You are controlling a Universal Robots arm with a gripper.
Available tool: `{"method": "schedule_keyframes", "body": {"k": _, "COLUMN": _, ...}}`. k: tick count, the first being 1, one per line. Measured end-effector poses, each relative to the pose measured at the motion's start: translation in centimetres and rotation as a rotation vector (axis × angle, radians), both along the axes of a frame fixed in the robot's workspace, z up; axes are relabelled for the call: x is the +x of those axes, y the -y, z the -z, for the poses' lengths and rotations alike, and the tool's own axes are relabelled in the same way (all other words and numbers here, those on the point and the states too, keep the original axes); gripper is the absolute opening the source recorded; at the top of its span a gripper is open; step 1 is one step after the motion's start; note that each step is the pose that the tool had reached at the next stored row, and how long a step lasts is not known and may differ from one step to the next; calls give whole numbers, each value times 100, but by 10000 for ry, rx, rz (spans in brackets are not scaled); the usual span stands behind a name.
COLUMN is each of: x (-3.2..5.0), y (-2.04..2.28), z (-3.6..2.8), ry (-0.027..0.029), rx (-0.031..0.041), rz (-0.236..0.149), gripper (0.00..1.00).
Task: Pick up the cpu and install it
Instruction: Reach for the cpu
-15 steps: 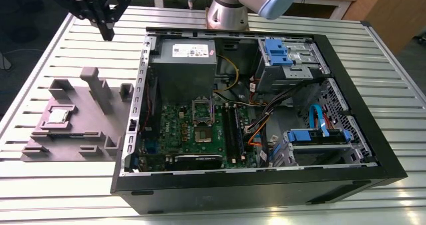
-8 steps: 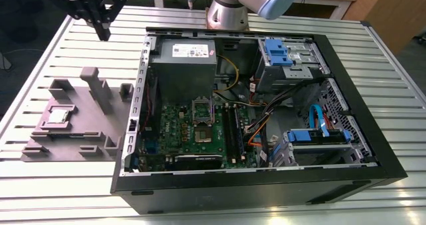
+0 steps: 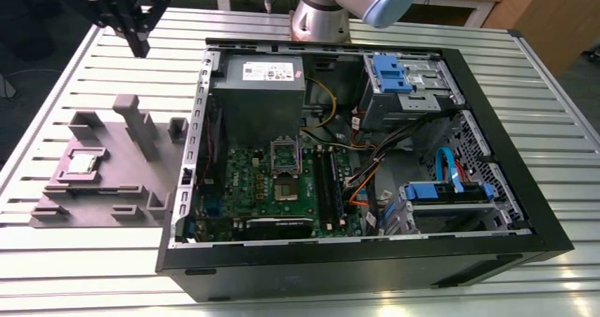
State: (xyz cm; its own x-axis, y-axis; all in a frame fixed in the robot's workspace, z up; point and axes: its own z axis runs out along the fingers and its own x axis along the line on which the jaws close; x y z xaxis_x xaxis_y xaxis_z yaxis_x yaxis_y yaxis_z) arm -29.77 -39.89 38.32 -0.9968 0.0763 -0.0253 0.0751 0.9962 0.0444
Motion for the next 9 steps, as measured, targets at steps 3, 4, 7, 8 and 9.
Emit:
{"method": "schedule_keyframes", "body": {"k": 3, "x": -24, "y": 0, "z": 1, "ry": 0, "rx": 0, "rz": -1, "gripper": 10}}
{"method": "schedule_keyframes", "body": {"k": 4, "x": -33, "y": 0, "z": 1, "ry": 0, "rx": 0, "rz": -1, "gripper": 10}}
{"method": "schedule_keyframes", "body": {"k": 7, "x": -54, "y": 0, "z": 2, "ry": 0, "rx": 0, "rz": -1, "gripper": 10}}
{"method": "schedule_keyframes", "body": {"k": 8, "x": -61, "y": 0, "z": 2, "ry": 0, "rx": 0, "rz": -1, "gripper": 10}}
{"method": "schedule_keyframes", "body": {"k": 9, "x": -68, "y": 0, "z": 2, "ry": 0, "rx": 0, "rz": -1, "gripper": 10}}
